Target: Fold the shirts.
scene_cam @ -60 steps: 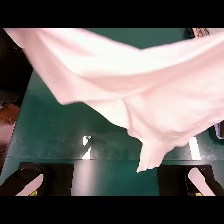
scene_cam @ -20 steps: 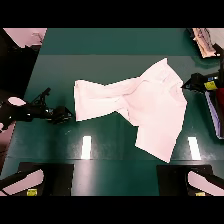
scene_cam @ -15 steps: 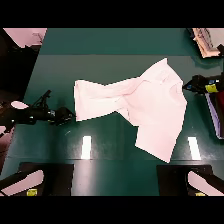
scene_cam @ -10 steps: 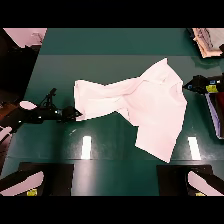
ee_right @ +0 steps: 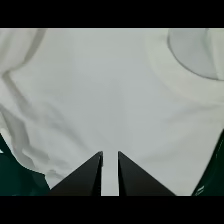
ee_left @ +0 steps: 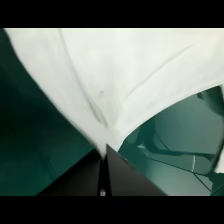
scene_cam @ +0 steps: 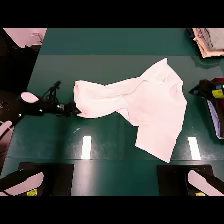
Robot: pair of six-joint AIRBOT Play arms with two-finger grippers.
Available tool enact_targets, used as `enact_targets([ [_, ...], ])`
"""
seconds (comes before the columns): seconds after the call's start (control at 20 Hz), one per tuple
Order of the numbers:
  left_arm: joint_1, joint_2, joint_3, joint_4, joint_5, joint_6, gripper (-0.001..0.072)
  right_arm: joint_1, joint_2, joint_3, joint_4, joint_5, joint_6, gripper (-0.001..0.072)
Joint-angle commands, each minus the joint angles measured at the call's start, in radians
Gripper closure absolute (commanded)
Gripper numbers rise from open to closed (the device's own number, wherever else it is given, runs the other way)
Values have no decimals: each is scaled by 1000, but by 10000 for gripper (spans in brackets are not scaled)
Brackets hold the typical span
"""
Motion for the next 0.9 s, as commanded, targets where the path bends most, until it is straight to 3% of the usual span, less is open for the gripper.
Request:
enact_targets([
  [0.0,-2,1,154,18,-114,-1,683,-153,-1,-124,-2,26,-1,443],
  [0.05,-2,1,191,17,-117,-2,683,-207,-2,-190,-2,1,-1,277],
  [0.1,-2,1,215,17,-117,-2,683,-253,-10,-245,1,-16,-1,255],
  [0.3,-2,0,235,18,-114,-2,682,-358,-85,-411,1,23,-43,266],
  [0.6,-2,0,235,18,-113,-2,682,-249,-135,-523,10,-71,-66,269],
  [0.7,-2,0,235,18,-114,-2,682,-205,-110,-523,10,-108,-66,381],
  [0.8,-2,0,235,18,-114,-2,682,-175,-68,-523,9,-140,-66,412],
  [0.85,-2,0,235,18,-115,-2,682,-165,-42,-523,9,-151,-66,538],
])
